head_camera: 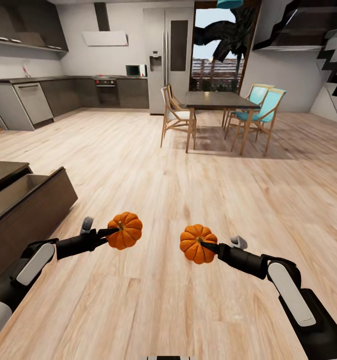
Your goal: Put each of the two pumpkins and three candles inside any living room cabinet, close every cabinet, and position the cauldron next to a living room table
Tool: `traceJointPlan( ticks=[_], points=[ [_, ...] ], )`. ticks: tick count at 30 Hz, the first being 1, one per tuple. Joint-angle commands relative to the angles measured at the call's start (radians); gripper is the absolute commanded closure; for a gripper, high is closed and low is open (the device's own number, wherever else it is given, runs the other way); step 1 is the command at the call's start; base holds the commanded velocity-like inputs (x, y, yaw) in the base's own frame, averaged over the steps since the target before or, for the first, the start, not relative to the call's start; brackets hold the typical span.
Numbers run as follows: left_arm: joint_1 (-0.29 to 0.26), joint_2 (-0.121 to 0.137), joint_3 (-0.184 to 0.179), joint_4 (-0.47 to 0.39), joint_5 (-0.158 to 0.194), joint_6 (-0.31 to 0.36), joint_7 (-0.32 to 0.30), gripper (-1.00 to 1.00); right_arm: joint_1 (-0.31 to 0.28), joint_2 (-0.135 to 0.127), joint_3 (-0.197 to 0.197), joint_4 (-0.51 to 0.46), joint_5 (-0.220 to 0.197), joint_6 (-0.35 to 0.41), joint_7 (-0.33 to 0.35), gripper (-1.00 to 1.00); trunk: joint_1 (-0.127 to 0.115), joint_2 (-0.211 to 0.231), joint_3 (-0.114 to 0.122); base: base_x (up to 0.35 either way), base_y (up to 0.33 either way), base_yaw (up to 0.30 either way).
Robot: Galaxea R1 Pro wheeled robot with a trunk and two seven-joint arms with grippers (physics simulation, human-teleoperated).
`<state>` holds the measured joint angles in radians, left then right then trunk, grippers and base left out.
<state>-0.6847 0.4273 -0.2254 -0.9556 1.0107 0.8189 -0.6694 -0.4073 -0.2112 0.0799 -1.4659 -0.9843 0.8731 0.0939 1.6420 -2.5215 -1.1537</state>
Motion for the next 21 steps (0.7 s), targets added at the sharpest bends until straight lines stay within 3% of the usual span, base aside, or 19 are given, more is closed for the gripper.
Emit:
traceJointPlan(
  ticks=[1,15,21],
  points=[
    [-0.001,0.001,-0.001,-0.001,0.016,0.009,0.001,1.00,-0.001,0.000,0.000,-0.001,-0.004,0.003,0.008,1.00,0.000,0.000,0.000,0.321,0.000,0.000],
    [-0.001,-0.001,-0.002,-0.003,0.016,0.009,0.000,1.00,-0.001,-0.001,-0.002,-0.001,0.001,0.002,0.009,1.00,0.000,0.000,0.004,0.321,0.000,0.003],
    [-0.001,-0.001,-0.002,-0.003,0.016,0.008,0.001,1.00,-0.001,0.000,0.000,-0.001,0.001,-0.002,0.009,1.00,0.000,0.000,0.006,0.321,0.000,0.160]
  ],
)
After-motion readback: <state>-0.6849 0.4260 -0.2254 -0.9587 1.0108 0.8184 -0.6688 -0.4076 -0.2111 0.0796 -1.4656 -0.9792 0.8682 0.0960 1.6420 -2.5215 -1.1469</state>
